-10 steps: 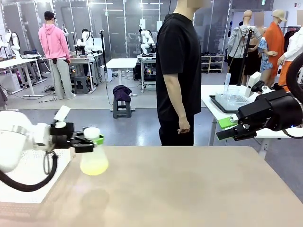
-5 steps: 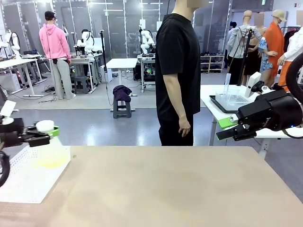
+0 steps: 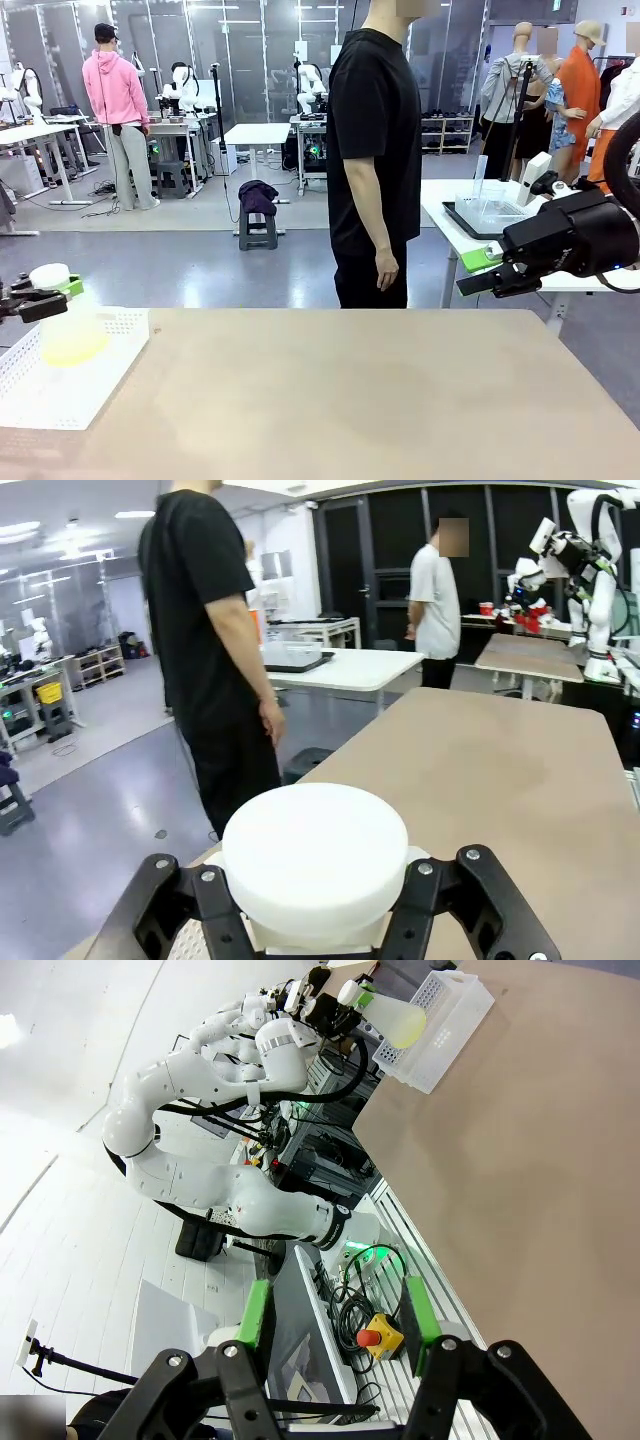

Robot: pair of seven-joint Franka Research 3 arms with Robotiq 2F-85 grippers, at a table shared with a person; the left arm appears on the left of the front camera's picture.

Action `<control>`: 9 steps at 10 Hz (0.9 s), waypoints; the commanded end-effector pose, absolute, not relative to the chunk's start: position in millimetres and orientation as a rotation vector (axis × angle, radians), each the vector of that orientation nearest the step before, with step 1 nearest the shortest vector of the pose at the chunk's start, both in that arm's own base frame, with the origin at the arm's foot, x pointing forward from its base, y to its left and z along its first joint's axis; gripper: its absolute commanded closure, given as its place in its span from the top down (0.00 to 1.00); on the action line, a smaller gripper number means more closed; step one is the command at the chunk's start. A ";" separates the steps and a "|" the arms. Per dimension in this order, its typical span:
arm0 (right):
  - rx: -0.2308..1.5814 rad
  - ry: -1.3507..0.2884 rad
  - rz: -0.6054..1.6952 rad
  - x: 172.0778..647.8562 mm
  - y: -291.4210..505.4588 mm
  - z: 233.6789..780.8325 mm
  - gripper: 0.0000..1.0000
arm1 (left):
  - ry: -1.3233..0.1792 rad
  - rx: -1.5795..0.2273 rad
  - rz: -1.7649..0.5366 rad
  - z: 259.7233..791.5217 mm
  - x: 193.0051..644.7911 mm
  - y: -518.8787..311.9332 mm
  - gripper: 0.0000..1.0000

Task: Prepare the solutions needed for the experiment.
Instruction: When the human places the Big flask in the center of the table, pick up the Big flask and place it in the left Organizing basket.

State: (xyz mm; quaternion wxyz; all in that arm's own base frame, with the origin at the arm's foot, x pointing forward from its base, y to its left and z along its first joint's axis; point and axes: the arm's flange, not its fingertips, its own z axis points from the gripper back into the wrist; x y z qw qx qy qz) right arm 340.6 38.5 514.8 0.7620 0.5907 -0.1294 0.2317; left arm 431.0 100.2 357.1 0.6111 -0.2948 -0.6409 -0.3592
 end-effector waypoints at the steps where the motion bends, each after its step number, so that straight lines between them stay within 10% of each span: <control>1: 1.291 -0.293 0.520 342.6 37.9 516.3 0.64 | -1.534 -0.642 -0.767 349.6 423.1 103.3 0.00; 9: 1.291 -0.293 0.520 342.6 37.9 516.3 0.64 | -1.470 -0.551 -0.684 306.7 446.4 81.8 0.00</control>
